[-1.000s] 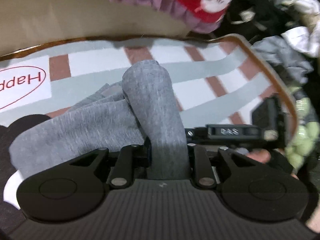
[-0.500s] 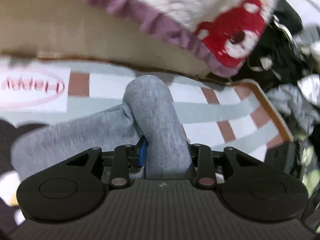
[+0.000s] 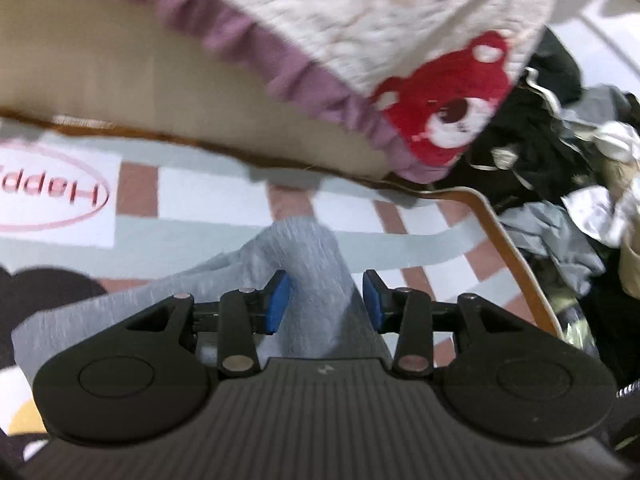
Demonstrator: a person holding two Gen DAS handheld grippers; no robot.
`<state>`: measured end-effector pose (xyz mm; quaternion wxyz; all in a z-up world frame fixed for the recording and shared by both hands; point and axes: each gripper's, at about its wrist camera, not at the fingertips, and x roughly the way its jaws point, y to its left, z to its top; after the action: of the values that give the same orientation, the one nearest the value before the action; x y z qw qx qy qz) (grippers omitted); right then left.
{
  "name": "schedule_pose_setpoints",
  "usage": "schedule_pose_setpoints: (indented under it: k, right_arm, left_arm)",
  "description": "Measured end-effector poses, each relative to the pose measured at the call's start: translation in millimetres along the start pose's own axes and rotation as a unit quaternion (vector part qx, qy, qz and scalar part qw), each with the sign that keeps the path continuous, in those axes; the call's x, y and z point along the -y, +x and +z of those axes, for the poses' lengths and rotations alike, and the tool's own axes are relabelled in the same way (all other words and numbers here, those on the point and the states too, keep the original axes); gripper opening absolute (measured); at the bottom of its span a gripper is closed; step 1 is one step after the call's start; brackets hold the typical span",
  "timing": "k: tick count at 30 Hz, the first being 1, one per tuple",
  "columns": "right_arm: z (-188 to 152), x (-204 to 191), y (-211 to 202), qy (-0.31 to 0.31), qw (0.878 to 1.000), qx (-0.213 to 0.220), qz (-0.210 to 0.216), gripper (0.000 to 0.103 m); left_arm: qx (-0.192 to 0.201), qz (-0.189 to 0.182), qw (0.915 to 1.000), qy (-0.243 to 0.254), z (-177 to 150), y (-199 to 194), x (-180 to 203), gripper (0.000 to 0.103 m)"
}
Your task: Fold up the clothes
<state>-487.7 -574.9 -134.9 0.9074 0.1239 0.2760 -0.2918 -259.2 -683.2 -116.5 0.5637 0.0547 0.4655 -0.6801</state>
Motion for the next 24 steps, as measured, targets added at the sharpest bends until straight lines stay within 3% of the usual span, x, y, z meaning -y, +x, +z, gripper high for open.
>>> schedule_pose_setpoints:
  k: [2,5,8,10,13,14,15,17,19,20,22,23,24]
  right_arm:
    - [-3.1,-3.2,23.2,0.002,0.999,-0.029,-0.039,0.070]
    - [-11.0,19.8,44.4,0.039,0.992,-0.067,-0.103,0.045]
    - [-28.4,68.9,51.0,0.185,0.978,-0.081,-0.053,0.044]
    - [-41.7,103.0,56.4,0.297,0.951,-0.086,-0.006,0.044]
    - [-68.3,138.3,62.6,0.444,0.891,-0.055,0.082,0.048]
    - [-71.9,142.6,64.9,0.457,0.883,-0.048,0.093,0.047]
    - [-71.7,143.1,66.1,0.451,0.886,-0.041,0.098,0.038]
    - [-67.3,143.3,60.4,0.451,0.880,0.009,0.148,0.028]
    - [-62.5,143.9,53.2,0.451,0.866,0.066,0.207,0.024]
    - [-59.1,146.5,52.8,0.447,0.866,0.069,0.212,0.023]
    - [-56.0,152.4,62.1,0.424,0.894,0.012,0.143,0.024]
    - [-58.3,155.7,70.4,0.412,0.906,-0.028,0.095,0.038]
    - [-63.5,158.6,74.5,0.411,0.908,-0.046,0.061,0.064]
  left_arm:
    - [0.011,0.014,0.9994,0.029,-3.2,-10.8,4.9,0.038]
    - [0.032,0.038,0.9973,0.054,-19.6,-34.1,-6.1,0.038]
    - [0.021,0.070,0.9945,0.075,-44.5,-41.8,-29.0,0.038]
    - [0.004,0.098,0.9922,0.076,-58.8,-42.2,-46.7,0.038]
    - [0.020,0.091,0.9917,0.088,-69.6,-43.7,-59.7,0.038]
    - [0.022,0.093,0.9912,0.092,-69.5,-44.6,-59.6,0.038]
    - [0.025,0.096,0.9904,0.096,-68.9,-46.0,-58.7,0.038]
    - [0.033,0.097,0.9895,0.102,-69.6,-51.1,-55.4,0.041]
    - [0.039,0.085,0.9899,0.107,-70.4,-55.2,-54.6,0.042]
    - [0.037,0.082,0.9900,0.109,-70.7,-55.5,-55.3,0.046]
    - [0.011,0.092,0.9894,0.112,-71.9,-46.7,-58.2,0.045]
    - [0.005,0.091,0.9890,0.117,-74.0,-43.4,-59.6,0.045]
    - [0.005,0.091,0.9882,0.123,-75.5,-40.6,-60.0,0.045]
